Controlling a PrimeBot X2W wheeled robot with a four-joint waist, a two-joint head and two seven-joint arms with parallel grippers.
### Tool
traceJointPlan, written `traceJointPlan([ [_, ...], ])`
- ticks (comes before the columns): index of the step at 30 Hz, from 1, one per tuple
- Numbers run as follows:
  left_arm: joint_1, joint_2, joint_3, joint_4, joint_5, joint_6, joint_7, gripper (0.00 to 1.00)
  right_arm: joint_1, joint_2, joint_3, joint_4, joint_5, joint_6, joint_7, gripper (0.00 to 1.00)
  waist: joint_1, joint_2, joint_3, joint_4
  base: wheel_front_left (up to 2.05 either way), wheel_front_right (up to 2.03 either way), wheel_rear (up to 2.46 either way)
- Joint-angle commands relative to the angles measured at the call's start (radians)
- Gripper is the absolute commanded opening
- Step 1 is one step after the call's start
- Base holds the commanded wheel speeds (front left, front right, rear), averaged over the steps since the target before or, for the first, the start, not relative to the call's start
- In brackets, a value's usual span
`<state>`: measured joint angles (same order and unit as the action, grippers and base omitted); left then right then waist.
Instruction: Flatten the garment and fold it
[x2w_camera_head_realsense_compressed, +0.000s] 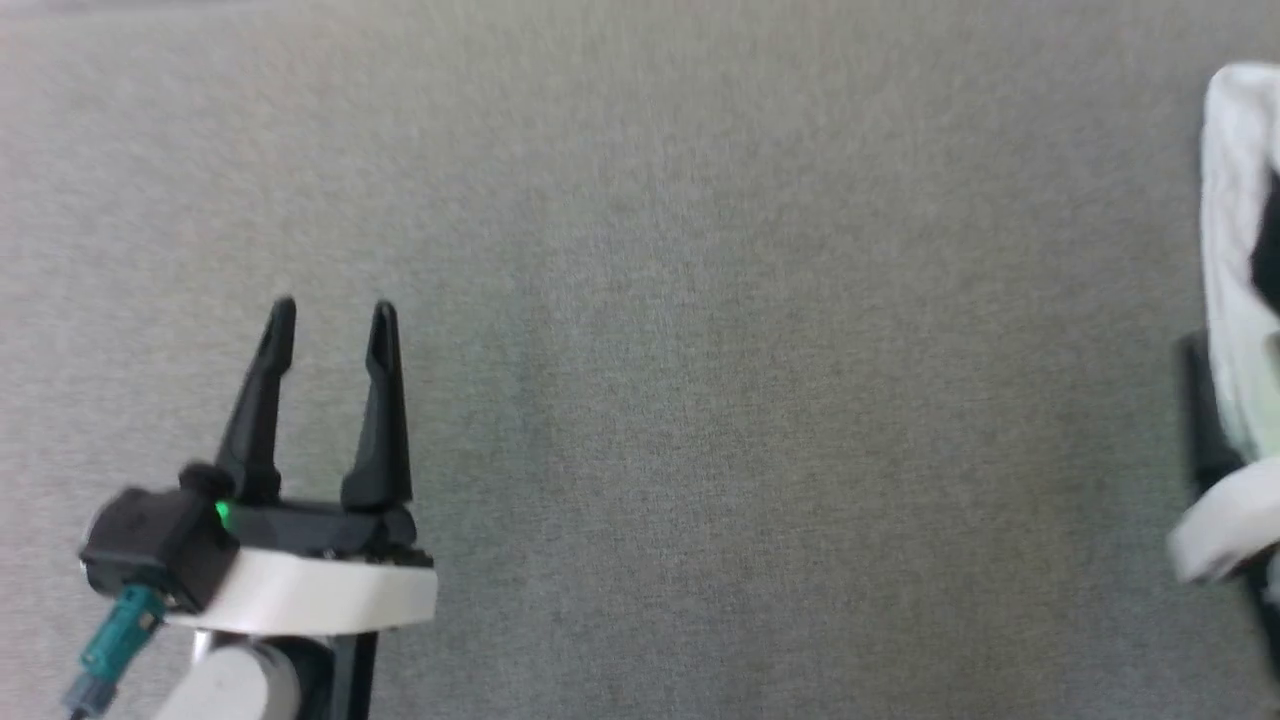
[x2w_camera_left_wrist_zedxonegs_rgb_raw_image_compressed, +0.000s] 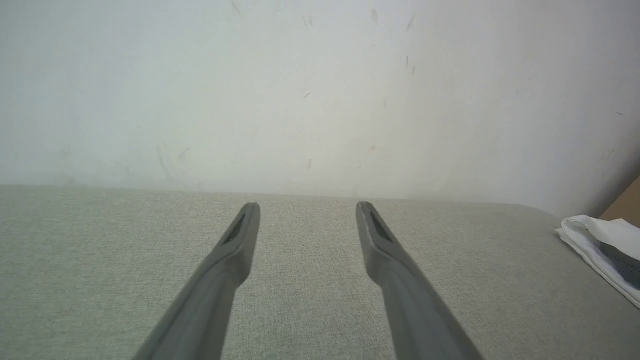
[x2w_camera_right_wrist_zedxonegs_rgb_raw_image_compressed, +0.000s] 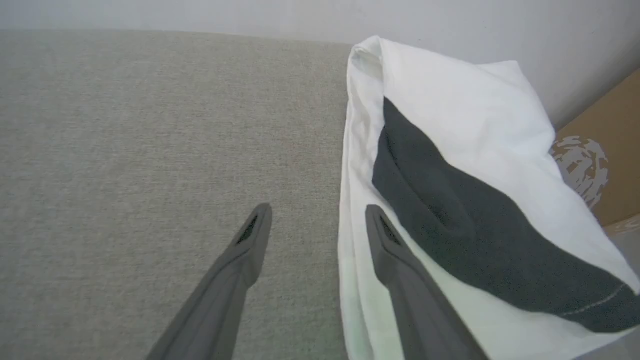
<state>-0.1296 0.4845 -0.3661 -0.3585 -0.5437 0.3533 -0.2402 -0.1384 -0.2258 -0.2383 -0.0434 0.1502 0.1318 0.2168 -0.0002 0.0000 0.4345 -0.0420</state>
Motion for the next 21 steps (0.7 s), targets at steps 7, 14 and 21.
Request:
traceJointPlan([
  [7,0.081,-0.028,0.006,0.035,0.026,-0.004,-0.018,1.0,0.12,0.131,0.077,-0.137,-0.072,-0.001,-0.128,1.0,0.0002,0.0,-0.26,0.034,0.0,0.0,0.0],
  [14,0.141,0.006,-0.019,0.042,0.06,0.017,0.012,1.0,0.183,0.167,0.099,-0.24,-0.131,-0.001,-0.183,1.0,0.0002,0.0,-0.384,0.055,0.0,0.0,0.0],
  [21,0.225,0.009,-0.022,0.029,0.067,0.067,0.025,1.0,0.273,0.175,0.087,-0.307,-0.156,-0.001,-0.206,1.0,0.0002,0.0,-0.451,0.072,0.0,0.0,0.0],
])
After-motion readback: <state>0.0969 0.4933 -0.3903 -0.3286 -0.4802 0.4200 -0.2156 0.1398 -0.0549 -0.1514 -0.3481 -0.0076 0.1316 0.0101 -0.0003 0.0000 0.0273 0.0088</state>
